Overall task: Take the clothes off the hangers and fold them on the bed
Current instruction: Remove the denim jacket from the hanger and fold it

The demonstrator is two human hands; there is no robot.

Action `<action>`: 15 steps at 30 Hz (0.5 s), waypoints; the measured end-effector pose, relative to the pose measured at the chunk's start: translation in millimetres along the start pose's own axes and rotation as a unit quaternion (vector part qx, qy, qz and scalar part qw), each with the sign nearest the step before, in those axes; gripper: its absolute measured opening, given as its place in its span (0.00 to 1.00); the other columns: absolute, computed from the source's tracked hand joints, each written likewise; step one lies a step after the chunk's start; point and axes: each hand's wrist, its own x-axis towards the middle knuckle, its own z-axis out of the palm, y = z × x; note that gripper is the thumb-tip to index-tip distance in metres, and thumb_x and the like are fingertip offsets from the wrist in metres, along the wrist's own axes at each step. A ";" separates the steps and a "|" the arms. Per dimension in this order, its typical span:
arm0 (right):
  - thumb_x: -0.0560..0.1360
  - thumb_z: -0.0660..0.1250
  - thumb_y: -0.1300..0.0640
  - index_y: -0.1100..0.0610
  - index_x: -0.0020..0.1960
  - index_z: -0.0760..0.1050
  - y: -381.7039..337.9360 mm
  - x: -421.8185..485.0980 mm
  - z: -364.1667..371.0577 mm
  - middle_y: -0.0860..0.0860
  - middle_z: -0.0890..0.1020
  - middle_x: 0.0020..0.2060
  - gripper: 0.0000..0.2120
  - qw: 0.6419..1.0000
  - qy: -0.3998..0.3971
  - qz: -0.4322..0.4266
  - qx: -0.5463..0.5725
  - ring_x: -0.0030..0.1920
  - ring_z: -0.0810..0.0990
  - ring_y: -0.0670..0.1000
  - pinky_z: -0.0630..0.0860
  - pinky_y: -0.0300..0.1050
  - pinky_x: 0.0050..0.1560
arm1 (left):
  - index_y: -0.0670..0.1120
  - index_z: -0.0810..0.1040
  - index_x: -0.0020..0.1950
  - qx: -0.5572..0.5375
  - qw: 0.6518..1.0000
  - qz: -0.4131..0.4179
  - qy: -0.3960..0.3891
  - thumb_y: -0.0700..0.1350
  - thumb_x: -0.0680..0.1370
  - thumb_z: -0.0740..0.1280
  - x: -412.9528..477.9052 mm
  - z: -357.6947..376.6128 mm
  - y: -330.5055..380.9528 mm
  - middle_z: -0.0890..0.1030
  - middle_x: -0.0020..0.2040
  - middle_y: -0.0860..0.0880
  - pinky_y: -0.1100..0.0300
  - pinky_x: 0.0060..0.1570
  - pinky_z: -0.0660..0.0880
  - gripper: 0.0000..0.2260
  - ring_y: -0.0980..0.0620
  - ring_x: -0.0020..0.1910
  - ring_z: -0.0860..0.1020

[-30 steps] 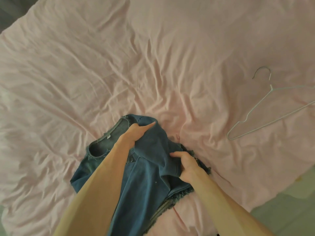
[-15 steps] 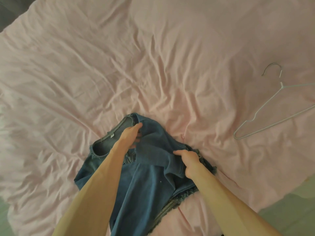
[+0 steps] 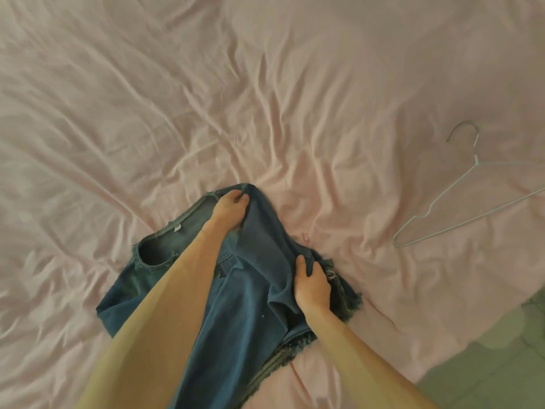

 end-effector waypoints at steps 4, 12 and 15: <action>0.81 0.58 0.39 0.57 0.65 0.72 -2.8 7.5 -17.4 0.55 0.78 0.61 0.24 0.999 0.013 0.014 -0.026 0.60 0.76 0.59 0.70 0.49 0.55 | 0.44 0.75 0.50 -0.147 0.987 -0.064 -0.013 0.59 0.84 0.55 -30.5 -0.9 -16.2 0.76 0.37 0.50 0.59 0.33 0.77 0.19 0.55 0.31 0.76; 0.80 0.65 0.49 0.54 0.44 0.66 -6.7 -45.7 -6.1 0.47 0.73 0.37 0.12 0.940 0.103 -0.312 -0.091 0.36 0.72 0.47 0.64 0.36 0.36 | 0.52 0.76 0.55 -0.148 0.957 -0.039 0.246 0.52 0.82 0.63 -161.3 7.8 -109.3 0.79 0.48 0.57 0.58 0.50 0.75 0.06 0.60 0.47 0.78; 0.78 0.68 0.52 0.52 0.48 0.70 1.0 -66.3 15.7 0.44 0.72 0.39 0.07 0.860 0.007 -0.460 -0.222 0.40 0.71 0.47 0.68 0.35 0.41 | 0.52 0.77 0.56 -0.079 0.946 -0.089 0.301 0.52 0.80 0.65 -207.1 19.7 -163.2 0.78 0.52 0.56 0.52 0.54 0.75 0.07 0.54 0.52 0.76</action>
